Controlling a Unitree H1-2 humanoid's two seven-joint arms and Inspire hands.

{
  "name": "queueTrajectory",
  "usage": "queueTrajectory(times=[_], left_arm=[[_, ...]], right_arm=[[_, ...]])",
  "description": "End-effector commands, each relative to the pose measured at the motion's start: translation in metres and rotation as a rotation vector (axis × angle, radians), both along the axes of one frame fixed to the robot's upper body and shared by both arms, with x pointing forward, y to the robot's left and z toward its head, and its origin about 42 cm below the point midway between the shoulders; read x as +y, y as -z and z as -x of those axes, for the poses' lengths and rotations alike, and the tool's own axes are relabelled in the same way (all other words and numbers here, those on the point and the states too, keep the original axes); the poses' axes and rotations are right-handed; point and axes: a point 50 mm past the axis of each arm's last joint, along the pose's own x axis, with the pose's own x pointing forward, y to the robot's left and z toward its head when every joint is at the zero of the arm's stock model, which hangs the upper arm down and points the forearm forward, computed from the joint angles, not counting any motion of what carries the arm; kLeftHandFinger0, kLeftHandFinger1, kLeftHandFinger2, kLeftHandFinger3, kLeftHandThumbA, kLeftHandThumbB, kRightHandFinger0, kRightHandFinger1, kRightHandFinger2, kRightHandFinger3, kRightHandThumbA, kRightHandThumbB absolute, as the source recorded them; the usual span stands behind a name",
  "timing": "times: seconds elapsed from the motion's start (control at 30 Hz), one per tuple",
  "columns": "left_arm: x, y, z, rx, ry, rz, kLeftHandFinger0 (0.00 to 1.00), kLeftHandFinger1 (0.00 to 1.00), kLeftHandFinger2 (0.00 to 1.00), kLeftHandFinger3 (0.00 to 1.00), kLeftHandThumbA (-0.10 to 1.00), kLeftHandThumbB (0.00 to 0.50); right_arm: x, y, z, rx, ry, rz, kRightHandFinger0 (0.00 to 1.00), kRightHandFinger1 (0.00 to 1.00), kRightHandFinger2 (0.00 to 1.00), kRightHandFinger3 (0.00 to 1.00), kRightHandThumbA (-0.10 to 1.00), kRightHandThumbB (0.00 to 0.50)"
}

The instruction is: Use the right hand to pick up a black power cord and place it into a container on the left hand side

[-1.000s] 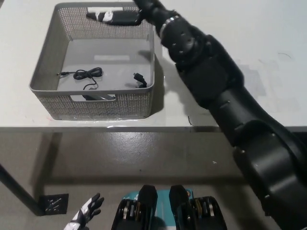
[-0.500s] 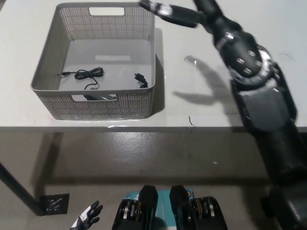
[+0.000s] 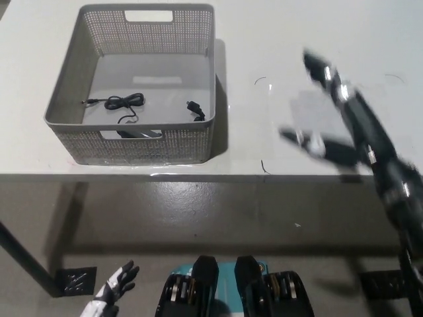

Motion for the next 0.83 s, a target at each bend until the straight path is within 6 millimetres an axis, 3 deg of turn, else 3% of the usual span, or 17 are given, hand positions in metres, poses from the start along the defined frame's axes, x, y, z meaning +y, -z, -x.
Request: queueTrajectory(times=[0.0,0.1,0.37,0.4,0.47,0.53,0.6,0.8], left_arm=[[0.006,-0.016,-0.013,-0.034,-0.017,0.032,1.0,1.0,1.0,1.0,1.0,0.341],[0.006,-0.024,-0.02,-0.057,-0.03,0.014,1.0,1.0,1.0,1.0,1.0,0.331],[0.011,-0.037,-0.04,-0.08,-0.035,-0.005,1.0,1.0,1.0,1.0,1.0,0.328],[0.011,-0.036,-0.042,-0.078,-0.037,-0.002,1.0,1.0,1.0,1.0,1.0,0.321],[0.011,-0.036,-0.043,-0.075,-0.037,-0.002,1.0,1.0,1.0,1.0,1.0,0.326],[0.011,-0.034,-0.046,-0.07,-0.037,-0.011,1.0,1.0,1.0,1.0,1.0,0.321],[0.011,-0.033,-0.047,-0.063,-0.038,-0.008,1.0,1.0,1.0,1.0,1.0,0.326],[0.012,-0.031,-0.057,-0.045,-0.038,0.0,1.0,1.0,1.0,1.0,1.0,0.337]], right_arm=[[0.004,0.012,0.031,-0.043,-0.106,-0.096,1.0,1.0,1.0,1.0,1.0,0.4],[0.01,0.052,0.048,0.052,-0.119,-0.123,1.0,1.0,1.0,1.0,1.0,0.394],[0.027,0.128,0.084,0.219,-0.147,-0.205,1.0,1.0,1.0,1.0,1.0,0.339],[0.028,0.141,0.092,0.262,-0.142,-0.217,1.0,1.0,1.0,1.0,1.0,0.353],[0.029,0.149,0.098,0.288,-0.135,-0.237,1.0,1.0,1.0,1.0,1.0,0.36],[0.032,0.167,0.109,0.328,-0.128,-0.27,1.0,1.0,1.0,1.0,1.0,0.314],[0.034,0.173,0.111,0.351,-0.118,-0.287,1.0,1.0,1.0,1.0,1.0,0.306],[0.047,0.183,0.105,0.422,-0.124,-0.4,1.0,1.0,1.0,1.0,1.0,0.35]])
